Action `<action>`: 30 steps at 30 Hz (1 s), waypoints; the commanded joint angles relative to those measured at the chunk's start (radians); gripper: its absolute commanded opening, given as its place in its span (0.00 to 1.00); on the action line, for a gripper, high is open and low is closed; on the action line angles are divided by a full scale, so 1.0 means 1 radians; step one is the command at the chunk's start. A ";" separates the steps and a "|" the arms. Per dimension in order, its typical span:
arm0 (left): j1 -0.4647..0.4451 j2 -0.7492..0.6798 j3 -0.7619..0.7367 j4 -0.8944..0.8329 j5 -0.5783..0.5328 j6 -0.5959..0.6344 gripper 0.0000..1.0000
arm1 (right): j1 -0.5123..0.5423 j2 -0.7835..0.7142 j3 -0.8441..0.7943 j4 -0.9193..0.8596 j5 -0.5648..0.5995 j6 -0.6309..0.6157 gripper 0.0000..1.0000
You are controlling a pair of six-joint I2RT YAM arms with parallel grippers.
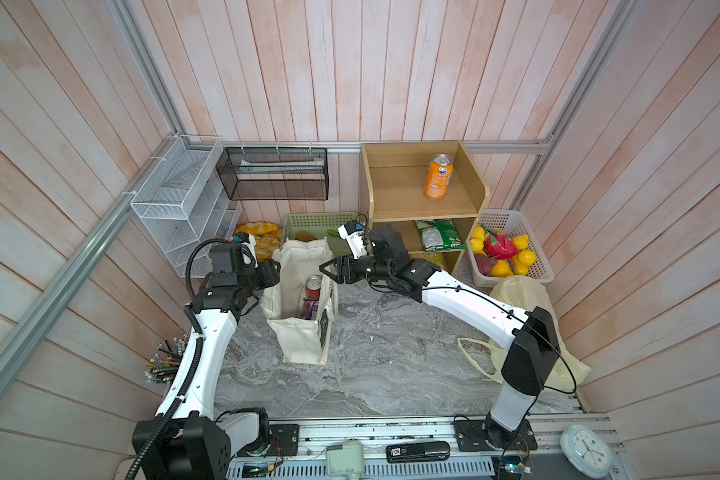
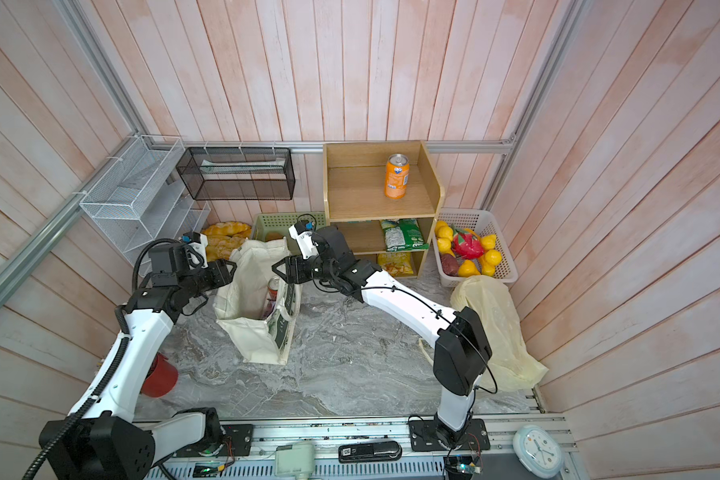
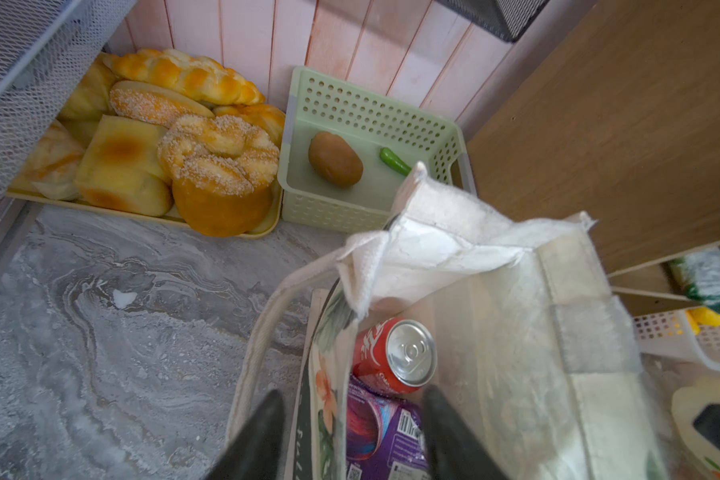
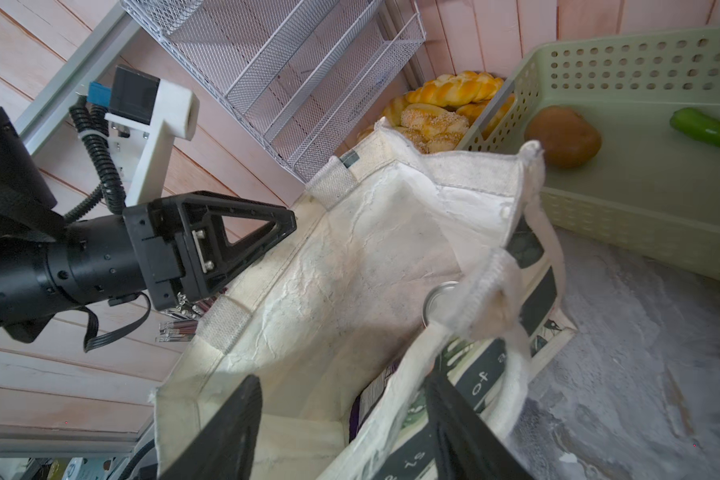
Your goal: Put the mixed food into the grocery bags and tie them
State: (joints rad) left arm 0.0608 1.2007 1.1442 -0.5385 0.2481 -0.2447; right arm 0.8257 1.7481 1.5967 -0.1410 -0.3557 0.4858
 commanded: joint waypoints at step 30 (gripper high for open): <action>-0.625 0.043 0.138 0.133 -0.119 -0.135 1.00 | -0.817 -0.902 -0.679 -0.494 0.620 0.127 0.85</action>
State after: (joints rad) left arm -0.5282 1.2213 1.2827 -0.4416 0.1871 -0.3676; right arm 0.0265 0.8707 0.9581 -0.5873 0.1867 0.5503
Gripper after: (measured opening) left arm 0.997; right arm 0.839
